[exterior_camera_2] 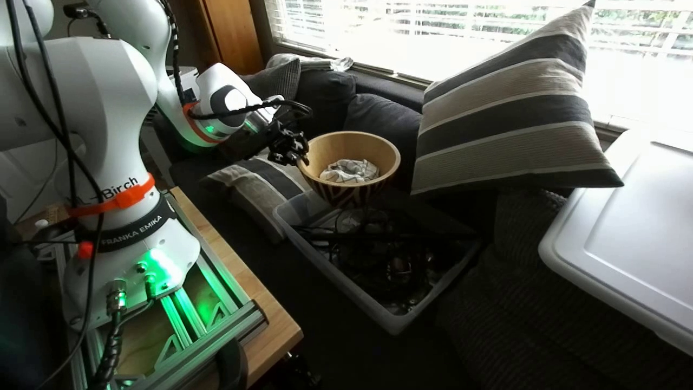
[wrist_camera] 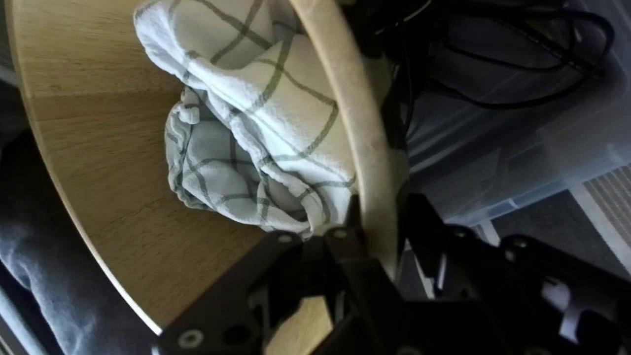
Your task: Remove the wooden bowl from the container and put it on the striped pillow on the left
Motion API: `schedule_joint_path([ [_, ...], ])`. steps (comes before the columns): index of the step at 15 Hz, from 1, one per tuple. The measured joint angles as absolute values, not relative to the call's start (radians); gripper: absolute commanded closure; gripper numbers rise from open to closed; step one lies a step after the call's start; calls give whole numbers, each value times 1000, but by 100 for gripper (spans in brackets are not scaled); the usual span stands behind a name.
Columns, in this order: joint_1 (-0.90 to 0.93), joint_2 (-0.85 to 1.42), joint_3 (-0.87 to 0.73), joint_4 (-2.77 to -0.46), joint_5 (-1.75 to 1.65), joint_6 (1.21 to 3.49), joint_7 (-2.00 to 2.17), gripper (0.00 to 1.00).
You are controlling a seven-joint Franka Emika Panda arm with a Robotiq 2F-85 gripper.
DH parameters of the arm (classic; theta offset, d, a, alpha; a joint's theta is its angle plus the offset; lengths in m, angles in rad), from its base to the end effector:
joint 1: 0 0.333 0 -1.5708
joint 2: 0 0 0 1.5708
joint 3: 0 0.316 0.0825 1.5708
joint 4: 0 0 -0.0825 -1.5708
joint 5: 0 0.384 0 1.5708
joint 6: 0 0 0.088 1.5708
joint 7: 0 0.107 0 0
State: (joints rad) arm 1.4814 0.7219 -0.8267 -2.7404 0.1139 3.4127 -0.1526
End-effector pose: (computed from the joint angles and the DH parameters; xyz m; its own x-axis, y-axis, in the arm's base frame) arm 0.3509 0.1647 0.1150 0.6195 0.7794 0.0938 0.6388 -0.5700 0.5168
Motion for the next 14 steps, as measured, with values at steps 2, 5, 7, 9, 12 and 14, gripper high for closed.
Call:
schedule_joint_path([
  [2,1540,718,-833,-2748,113,3421,-195,93],
  [5,1599,718,-832,-2734,107,3429,-236,74],
  [7,1619,719,-832,-2730,107,3431,-242,74],
  [9,1621,722,-833,-2731,107,3431,-242,74],
  [12,1621,724,-834,-2733,107,3431,-243,93],
  [14,1618,724,-829,-2732,107,3427,-242,93],
])
